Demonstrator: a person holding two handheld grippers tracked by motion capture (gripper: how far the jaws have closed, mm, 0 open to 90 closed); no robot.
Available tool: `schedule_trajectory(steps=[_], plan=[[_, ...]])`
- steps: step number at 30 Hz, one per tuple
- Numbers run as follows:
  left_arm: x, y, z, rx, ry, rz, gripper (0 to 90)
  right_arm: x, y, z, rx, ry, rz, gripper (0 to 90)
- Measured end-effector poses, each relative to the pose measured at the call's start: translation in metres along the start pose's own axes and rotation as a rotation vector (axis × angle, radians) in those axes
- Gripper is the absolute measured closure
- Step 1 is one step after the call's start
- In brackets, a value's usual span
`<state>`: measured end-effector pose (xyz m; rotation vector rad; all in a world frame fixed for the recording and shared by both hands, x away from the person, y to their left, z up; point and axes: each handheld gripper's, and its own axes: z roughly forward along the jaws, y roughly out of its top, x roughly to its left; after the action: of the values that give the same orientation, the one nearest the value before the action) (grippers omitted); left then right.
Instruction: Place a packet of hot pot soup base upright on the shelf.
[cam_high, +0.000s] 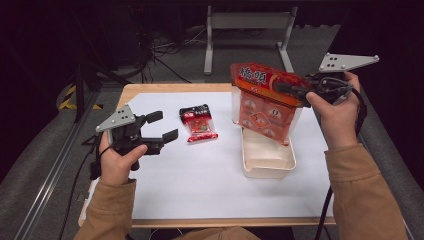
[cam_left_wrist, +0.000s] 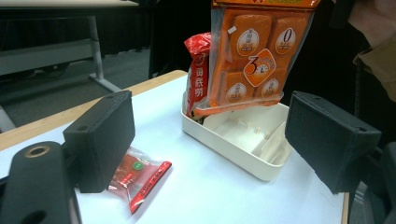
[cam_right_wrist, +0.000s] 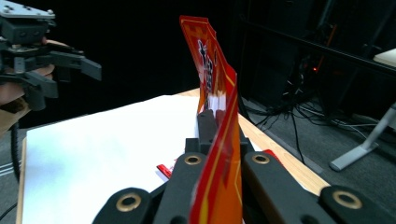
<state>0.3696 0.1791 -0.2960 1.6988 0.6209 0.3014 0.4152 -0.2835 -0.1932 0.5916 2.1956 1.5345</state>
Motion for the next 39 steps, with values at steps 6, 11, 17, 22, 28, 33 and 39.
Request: schedule_trajectory(steps=[6,11,17,22,28,33,39], plan=[[0.001,-0.001,0.0,0.0,-0.001,-0.003,16.9,-0.004,-0.006,-0.003,-0.007,-0.023,0.028,90.0],[0.003,-0.002,0.0,0.0,0.004,-0.007,16.9,-0.008,-0.014,-0.005,-0.016,-0.035,0.069,90.0],[0.004,-0.003,0.001,0.005,0.006,-0.009,16.9,-0.011,-0.024,-0.006,-0.014,-0.045,0.093,90.0],[0.008,-0.005,0.001,-0.002,0.021,-0.014,17.1,-0.015,-0.034,-0.005,-0.016,-0.051,0.114,89.9],[0.011,-0.008,0.004,0.009,0.004,-0.018,18.2,-0.016,-0.042,-0.004,-0.007,-0.063,0.131,90.0],[0.011,-0.009,0.008,0.031,0.011,-0.005,14.3,-0.016,-0.046,-0.004,0.005,-0.083,0.134,89.9],[0.01,-0.009,0.01,0.051,0.009,0.009,13.1,-0.013,-0.052,0.002,0.062,-0.125,0.115,89.9]])
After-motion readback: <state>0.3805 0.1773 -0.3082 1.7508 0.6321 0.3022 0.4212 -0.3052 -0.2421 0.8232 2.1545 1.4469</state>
